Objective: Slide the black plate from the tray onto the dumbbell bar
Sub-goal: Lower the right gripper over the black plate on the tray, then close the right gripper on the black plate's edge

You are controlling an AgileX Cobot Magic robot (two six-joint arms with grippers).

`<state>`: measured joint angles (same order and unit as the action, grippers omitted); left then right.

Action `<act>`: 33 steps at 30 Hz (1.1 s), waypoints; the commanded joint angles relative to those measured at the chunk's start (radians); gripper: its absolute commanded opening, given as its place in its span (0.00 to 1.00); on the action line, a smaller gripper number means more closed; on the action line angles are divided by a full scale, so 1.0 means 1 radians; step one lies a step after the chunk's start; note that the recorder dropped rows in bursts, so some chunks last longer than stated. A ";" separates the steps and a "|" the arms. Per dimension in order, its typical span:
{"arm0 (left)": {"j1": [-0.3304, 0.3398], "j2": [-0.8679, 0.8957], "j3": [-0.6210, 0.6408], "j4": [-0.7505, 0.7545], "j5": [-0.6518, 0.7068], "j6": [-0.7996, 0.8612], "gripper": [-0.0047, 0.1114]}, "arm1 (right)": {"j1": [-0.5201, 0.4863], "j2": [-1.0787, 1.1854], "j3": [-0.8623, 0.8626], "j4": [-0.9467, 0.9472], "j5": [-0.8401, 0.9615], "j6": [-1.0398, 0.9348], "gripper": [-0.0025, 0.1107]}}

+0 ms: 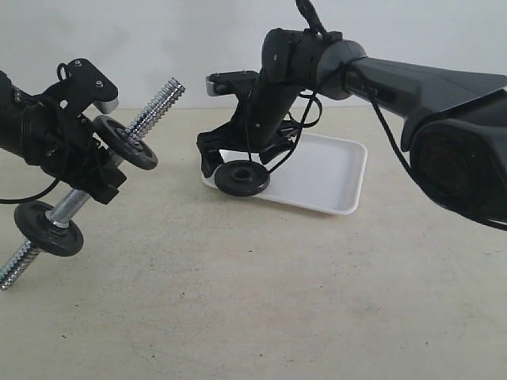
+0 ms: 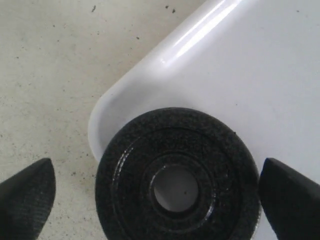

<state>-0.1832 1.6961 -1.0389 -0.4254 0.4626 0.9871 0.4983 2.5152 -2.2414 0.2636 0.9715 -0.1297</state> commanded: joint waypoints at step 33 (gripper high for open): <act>0.004 -0.055 -0.032 -0.031 -0.089 -0.007 0.08 | 0.011 0.029 -0.005 -0.183 -0.033 0.072 0.94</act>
<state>-0.1832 1.6961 -1.0389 -0.4254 0.4644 0.9871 0.5104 2.5481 -2.2457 0.0822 0.9483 -0.0434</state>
